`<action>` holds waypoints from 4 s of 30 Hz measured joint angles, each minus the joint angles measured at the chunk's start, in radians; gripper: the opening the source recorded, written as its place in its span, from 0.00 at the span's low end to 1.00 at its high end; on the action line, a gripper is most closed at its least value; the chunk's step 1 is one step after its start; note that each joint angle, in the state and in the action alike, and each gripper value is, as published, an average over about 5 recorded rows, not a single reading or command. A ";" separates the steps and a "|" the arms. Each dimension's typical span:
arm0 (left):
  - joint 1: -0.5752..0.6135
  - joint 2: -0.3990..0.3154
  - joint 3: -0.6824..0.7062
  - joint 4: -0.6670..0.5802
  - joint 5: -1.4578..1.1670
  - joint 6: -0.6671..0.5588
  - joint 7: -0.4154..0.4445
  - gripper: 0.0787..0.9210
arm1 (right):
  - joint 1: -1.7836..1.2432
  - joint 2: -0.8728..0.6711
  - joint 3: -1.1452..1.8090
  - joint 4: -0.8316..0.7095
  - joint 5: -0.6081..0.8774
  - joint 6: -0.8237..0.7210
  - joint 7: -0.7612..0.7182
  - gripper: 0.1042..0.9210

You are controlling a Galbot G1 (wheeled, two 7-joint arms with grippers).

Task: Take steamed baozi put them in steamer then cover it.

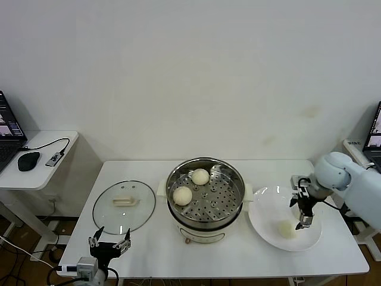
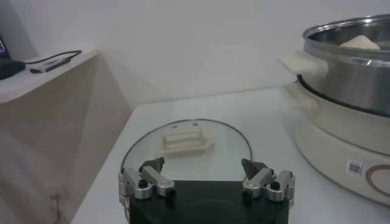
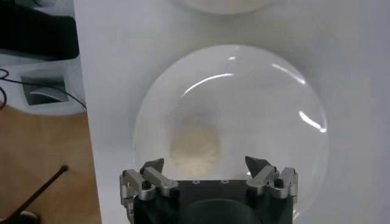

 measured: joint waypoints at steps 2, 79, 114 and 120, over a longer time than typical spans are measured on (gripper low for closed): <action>0.002 0.000 -0.001 0.002 0.001 0.000 0.000 0.88 | -0.017 0.007 0.009 -0.010 -0.012 0.008 0.002 0.88; -0.021 -0.015 -0.018 0.008 0.045 -0.019 -0.010 0.88 | 0.594 0.222 -0.313 -0.101 0.293 0.266 -0.121 0.61; -0.008 -0.044 -0.036 -0.018 0.027 -0.018 -0.012 0.88 | 0.633 0.523 -0.493 0.117 -0.012 0.876 -0.044 0.61; -0.005 -0.044 -0.036 -0.022 0.021 -0.016 -0.010 0.88 | 0.599 0.536 -0.504 0.131 -0.055 0.886 -0.030 0.61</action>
